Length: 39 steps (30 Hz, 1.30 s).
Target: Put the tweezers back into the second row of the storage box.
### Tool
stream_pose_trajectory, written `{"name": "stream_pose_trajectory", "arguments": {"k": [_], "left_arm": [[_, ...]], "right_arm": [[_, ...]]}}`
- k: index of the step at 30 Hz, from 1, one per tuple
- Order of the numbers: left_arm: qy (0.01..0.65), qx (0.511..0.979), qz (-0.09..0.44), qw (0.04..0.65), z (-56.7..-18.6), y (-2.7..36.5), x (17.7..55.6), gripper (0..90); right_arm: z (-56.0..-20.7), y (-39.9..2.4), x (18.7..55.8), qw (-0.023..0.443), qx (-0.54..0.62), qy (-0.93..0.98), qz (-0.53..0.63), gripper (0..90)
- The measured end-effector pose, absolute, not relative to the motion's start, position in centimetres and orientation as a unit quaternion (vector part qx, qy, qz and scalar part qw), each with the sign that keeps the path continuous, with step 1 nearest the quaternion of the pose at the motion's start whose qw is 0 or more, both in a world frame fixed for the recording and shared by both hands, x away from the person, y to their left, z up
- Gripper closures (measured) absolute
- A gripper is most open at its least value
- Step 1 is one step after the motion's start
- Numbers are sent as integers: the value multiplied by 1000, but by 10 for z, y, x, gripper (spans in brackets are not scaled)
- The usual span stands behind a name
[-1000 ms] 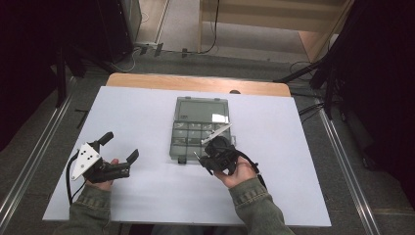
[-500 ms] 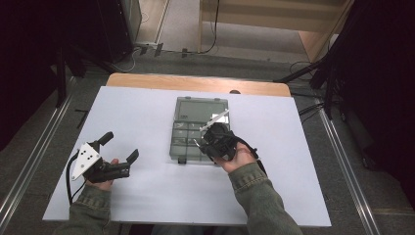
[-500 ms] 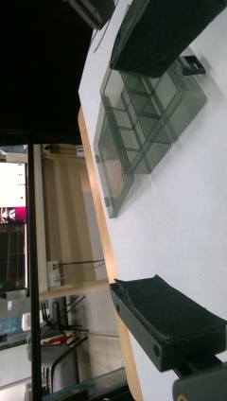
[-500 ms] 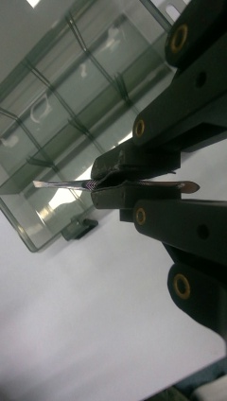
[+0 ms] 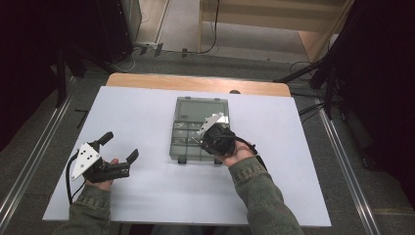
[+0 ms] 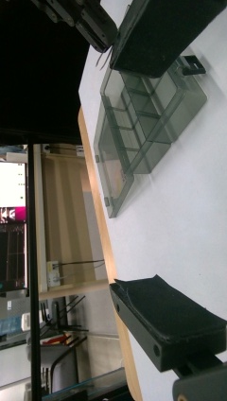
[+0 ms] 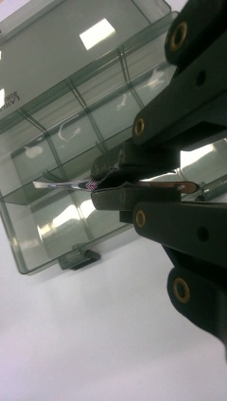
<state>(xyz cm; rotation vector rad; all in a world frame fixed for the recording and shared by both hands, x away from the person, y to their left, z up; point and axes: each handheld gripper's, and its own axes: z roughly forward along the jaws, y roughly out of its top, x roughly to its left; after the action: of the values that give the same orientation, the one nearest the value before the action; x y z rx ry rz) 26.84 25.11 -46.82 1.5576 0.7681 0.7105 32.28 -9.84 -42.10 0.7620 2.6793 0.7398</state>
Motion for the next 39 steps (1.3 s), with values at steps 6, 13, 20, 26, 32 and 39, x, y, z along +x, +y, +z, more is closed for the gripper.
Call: {"name": "stream_pose_trajectory", "arguments": {"k": [6, 13, 20, 26, 32, 39], "left_arm": [[331, 669, 305, 592, -468, 251, 268, 0], [332, 669, 304, 591, -468, 251, 268, 0], [331, 670, 304, 591, -468, 251, 269, 0], [332, 669, 304, 591, -468, 251, 269, 0], [332, 669, 304, 591, -468, 251, 268, 0], [331, 669, 305, 591, -468, 251, 268, 0]], "right_arm": [[-427, -93, 324, 155, 236, 930, 238, 853], [-435, -89, 327, 174, 210, 938, 213, 849], [-438, -87, 328, 181, 206, 939, 206, 848], [-434, -90, 329, 176, 230, 930, 228, 563], [-424, -99, 326, 174, 266, 915, 248, 302], [-421, -109, 320, 185, 299, 898, 265, 140]]}}
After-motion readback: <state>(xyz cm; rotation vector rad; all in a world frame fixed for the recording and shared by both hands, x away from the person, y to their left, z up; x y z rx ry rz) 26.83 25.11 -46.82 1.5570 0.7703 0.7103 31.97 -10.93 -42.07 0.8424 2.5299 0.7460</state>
